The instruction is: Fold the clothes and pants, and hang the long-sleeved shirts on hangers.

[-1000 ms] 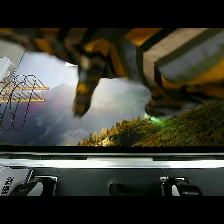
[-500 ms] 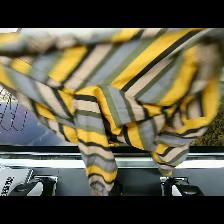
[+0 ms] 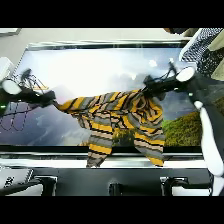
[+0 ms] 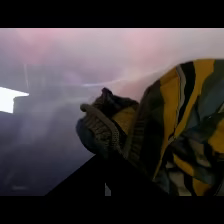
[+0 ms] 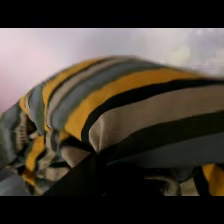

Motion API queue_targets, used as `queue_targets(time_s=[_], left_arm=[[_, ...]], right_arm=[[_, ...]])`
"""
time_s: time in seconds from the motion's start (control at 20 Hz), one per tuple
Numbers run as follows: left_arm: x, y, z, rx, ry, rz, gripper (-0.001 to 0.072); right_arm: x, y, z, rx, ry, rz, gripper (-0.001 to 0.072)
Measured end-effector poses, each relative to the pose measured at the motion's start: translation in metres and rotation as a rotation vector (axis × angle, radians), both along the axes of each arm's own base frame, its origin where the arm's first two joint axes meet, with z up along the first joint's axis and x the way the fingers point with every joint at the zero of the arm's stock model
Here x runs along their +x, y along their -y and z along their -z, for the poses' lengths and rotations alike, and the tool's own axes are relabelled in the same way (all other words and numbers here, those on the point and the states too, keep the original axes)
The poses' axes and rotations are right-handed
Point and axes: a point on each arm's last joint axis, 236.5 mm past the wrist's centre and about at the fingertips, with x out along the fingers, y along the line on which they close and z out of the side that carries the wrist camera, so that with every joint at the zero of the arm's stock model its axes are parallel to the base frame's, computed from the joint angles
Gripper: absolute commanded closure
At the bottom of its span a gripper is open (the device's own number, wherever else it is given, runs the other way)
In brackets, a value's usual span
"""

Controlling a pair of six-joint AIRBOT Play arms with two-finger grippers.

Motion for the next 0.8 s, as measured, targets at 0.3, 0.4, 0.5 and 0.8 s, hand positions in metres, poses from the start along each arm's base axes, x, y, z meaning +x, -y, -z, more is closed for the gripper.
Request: queue_targets(time_s=[0.3, 0.4, 0.5, 0.8], left_arm=[[-0.010, 0.009, 0.055, -0.003, -0.132, 0.019, 0.0690], [-0.011, 0.010, 0.058, -0.003, -0.140, 0.021, 0.0690], [-0.012, 0.010, 0.059, -0.004, -0.145, 0.022, 0.0690], [-0.020, 0.011, 0.061, -0.006, -0.178, 0.030, 0.0690]], right_arm=[[0.013, -0.008, 0.042, -0.010, -0.034, 0.017, 0.0319], [0.015, -0.001, 0.035, -0.008, -0.023, 0.028, 0.0305], [0.012, 0.021, 0.018, -0.016, -0.008, 0.040, 0.0285], [-0.049, 0.151, -0.011, -0.205, -0.077, 0.075, 0.0112]])
